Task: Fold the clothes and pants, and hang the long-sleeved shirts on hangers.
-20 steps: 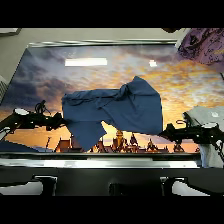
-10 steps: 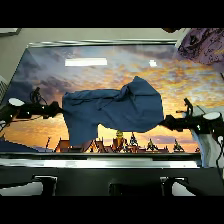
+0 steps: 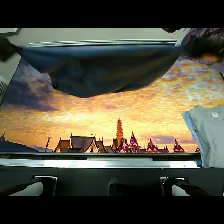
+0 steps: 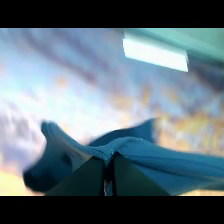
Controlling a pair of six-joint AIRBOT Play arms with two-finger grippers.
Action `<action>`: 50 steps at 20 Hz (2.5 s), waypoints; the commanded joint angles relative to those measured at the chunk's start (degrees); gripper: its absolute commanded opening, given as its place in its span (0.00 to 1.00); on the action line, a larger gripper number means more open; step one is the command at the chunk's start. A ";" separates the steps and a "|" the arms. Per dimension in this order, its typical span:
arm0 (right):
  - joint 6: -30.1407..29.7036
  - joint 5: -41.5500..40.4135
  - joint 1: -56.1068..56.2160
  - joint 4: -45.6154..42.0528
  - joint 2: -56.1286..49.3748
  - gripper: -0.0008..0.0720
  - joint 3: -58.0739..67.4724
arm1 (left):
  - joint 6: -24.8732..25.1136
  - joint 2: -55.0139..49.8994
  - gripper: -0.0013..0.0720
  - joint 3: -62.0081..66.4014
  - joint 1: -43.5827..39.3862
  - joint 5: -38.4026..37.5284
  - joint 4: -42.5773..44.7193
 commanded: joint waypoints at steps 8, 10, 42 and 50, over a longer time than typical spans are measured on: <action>3.54 8.44 0.55 -14.32 22.45 0.05 17.22 | -14.01 29.83 0.04 8.68 -0.02 -13.07 22.40; 4.81 9.07 0.55 -14.82 23.56 0.05 17.22 | -14.88 32.22 0.04 7.80 -0.02 -14.51 25.68; 8.17 17.81 6.08 -13.05 -39.32 0.05 3.96 | 1.03 -31.39 0.04 -7.80 -4.68 -14.01 15.61; 8.83 23.76 6.08 -13.07 -41.75 0.05 3.96 | -1.60 -34.34 0.04 -7.96 -4.79 -23.39 15.61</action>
